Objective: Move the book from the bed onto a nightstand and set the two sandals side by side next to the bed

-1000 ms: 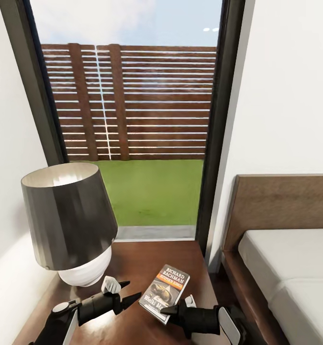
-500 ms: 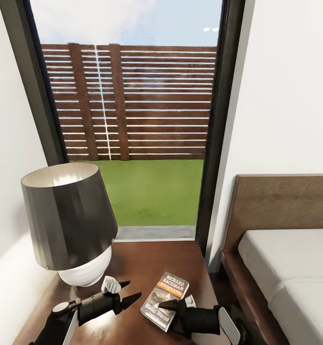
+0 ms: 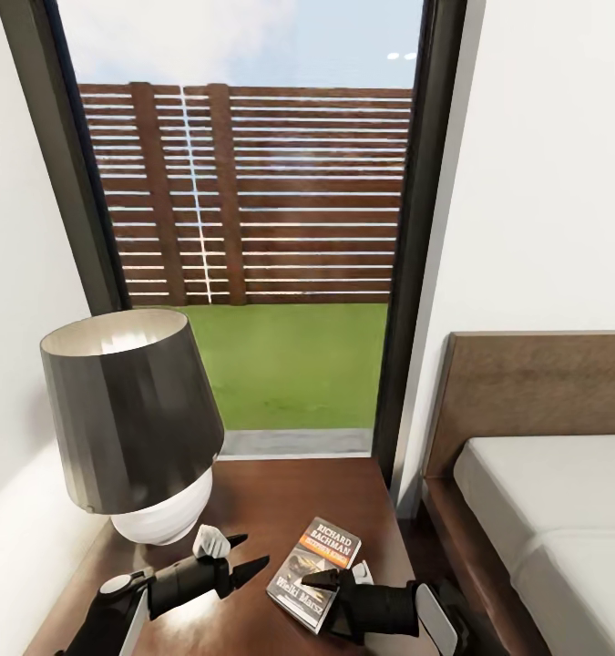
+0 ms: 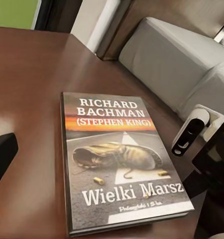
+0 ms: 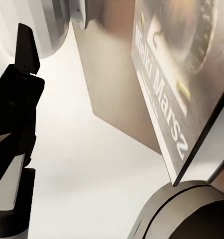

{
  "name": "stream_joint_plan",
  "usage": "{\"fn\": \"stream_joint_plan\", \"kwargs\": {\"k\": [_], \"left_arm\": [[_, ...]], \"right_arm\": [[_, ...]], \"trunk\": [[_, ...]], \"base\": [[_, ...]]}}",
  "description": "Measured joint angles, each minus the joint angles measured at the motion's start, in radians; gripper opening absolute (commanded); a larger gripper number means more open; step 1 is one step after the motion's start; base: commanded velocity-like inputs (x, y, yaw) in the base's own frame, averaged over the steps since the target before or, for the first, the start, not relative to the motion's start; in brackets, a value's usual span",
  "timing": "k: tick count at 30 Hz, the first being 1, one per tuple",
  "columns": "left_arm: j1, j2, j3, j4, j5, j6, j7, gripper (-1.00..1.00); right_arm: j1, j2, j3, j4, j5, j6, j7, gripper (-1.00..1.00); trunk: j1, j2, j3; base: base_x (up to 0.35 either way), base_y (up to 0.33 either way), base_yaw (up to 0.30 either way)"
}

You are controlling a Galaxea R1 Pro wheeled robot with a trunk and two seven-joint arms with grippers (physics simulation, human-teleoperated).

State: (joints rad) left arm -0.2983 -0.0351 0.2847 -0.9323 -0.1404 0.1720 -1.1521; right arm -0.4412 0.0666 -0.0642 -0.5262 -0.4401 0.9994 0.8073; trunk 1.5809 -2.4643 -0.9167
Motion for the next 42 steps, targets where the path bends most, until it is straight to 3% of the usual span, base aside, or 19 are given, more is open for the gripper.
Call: {"fn": "stream_joint_plan", "kwargs": {"k": [42], "left_arm": [[0.0,0.0,0.0,0.0,0.0,0.0,0.0,1.0]], "right_arm": [[0.0,0.0,0.0,0.0,0.0,0.0,0.0,1.0]], "trunk": [[0.0,0.0,0.0]], "base": [[0.0,0.0,0.0]]}}
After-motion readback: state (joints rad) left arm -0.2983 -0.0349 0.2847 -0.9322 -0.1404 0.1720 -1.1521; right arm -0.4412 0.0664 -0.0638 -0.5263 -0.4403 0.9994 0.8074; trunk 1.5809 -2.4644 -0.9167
